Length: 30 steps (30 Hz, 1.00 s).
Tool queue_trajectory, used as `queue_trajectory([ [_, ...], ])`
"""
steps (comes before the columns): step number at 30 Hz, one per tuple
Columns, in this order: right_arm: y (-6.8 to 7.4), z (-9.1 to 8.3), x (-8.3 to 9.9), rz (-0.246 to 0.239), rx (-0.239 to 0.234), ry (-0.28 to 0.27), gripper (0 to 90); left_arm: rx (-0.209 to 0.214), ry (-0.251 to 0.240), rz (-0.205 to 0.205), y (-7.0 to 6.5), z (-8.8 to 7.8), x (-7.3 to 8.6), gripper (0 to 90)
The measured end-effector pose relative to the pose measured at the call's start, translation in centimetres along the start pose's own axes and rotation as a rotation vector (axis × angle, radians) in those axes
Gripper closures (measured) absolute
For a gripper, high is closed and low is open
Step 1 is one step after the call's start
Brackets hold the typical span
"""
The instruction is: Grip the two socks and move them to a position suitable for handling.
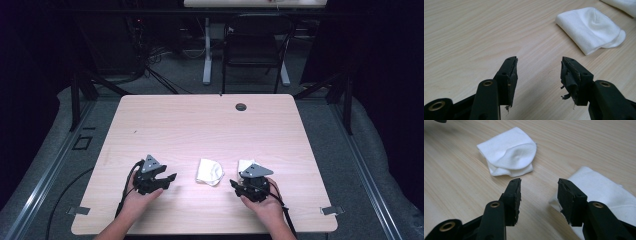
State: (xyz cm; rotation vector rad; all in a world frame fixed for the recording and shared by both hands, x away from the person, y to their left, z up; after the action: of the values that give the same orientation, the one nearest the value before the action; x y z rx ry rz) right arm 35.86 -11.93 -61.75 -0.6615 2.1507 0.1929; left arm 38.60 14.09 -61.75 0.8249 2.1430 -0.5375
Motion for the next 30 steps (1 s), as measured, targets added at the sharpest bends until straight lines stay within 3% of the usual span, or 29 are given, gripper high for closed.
queue_trajectory([
  [11, -0.3, 0.6, -0.1, 0.064, -0.011, -0.001, 58.6, 0.014, 0.01, 0.004, -0.5, 0.5, 0.0, 45.8],
  [16, 0.0, 0.3, -0.5, 0.043, -0.027, -0.028, 59.2, 0.008, 0.012, 0.011, -0.7, 0.5, -0.1, 48.2],
  [18, 0.1, 0.1, -0.7, 0.043, -0.044, -0.036, 63.9, 0.016, 0.011, -0.004, -0.8, 0.7, -0.3, 49.5],
  [21, 0.1, 0.1, -0.9, 0.036, -0.029, -0.038, 65.8, 0.022, 0.018, 0.004, -1.0, 1.1, -0.6, 50.1],
  [23, 0.3, 0.3, -0.8, 0.055, -0.038, -0.024, 65.8, 0.03, 0.018, 0.011, -1.4, 1.5, -1.0, 50.8],
  [30, 0.6, 0.5, -0.4, 0.033, -0.039, 0.017, 64.6, 0.058, 0.021, 0.045, -3.3, 3.8, -2.6, 56.7],
])
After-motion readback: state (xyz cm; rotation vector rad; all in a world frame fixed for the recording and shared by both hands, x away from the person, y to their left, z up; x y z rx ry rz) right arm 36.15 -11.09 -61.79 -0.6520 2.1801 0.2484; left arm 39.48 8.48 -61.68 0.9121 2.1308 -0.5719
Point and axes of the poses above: each handheld gripper's, and its own axes: z roughly forward along the jaws, x roughly out of its underside, y roughly to its left, the point moved 9 cm from there along z, roughly forward along the jaws, and after that the axes turned 7 degrees about x, right-handed, at the moved point
